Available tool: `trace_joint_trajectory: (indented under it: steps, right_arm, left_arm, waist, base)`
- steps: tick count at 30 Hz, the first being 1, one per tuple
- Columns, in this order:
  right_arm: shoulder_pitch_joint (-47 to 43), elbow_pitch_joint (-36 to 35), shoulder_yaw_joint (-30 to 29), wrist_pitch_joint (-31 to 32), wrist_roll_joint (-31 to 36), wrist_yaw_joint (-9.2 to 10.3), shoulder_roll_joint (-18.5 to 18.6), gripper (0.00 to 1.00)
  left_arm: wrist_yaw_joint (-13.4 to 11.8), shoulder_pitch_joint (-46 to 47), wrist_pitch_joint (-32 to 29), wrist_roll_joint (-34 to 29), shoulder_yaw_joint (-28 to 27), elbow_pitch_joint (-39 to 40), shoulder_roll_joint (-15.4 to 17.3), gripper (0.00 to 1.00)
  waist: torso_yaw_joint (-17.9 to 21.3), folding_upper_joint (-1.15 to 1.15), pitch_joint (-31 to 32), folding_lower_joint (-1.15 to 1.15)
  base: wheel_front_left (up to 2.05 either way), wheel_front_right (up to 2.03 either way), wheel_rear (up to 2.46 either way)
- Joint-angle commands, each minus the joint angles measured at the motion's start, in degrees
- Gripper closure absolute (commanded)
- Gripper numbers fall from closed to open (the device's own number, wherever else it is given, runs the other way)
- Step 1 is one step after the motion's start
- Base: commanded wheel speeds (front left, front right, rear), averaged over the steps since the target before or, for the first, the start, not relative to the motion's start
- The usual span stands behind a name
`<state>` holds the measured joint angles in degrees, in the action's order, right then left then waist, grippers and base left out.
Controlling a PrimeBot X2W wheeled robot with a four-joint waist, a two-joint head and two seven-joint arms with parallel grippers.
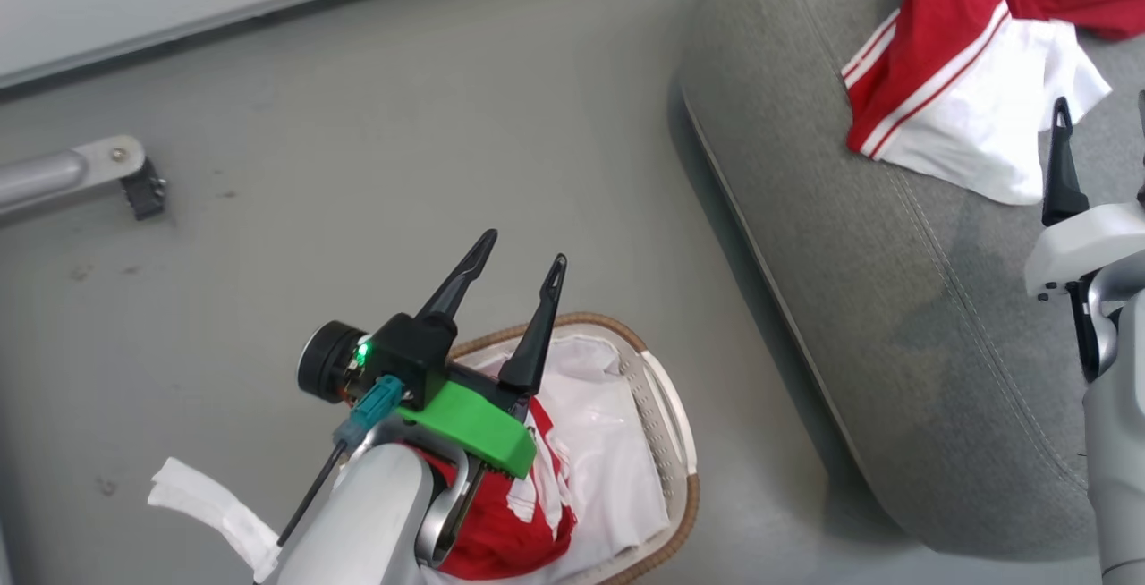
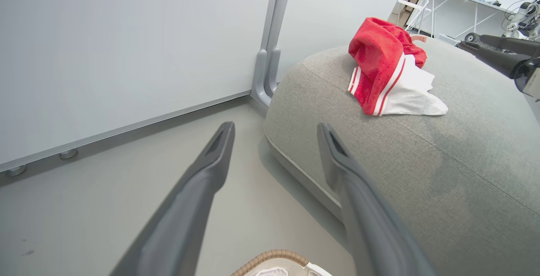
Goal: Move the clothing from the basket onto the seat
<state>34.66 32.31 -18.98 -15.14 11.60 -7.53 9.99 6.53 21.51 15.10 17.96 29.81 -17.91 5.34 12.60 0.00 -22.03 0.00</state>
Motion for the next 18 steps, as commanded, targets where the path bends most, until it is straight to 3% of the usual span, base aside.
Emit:
trace_joint_trajectory:
  steps: [1,18]
  right_arm:
    - [-0.2,-0.2,0.6,0.0,-0.4,0.07,0.1,0.0]
    - [-8.8,-8.4,9.2,0.0,-5.7,0.07,-6.2,0.0]
  left_arm:
    - [0.2,-1.6,0.1,0.3,-1.1,0.3,-0.4,0.0]
    - [-0.5,-11.8,0.1,-0.7,-20.5,3.0,-2.4,0.0]
  waist:
    - [-4.7,0.0,5.2,0.0]
    - [-13.9,0.0,13.3,0.0]
  base:
    - [0.0,0.0,0.0]
    - [0.0,0.0,0.0]
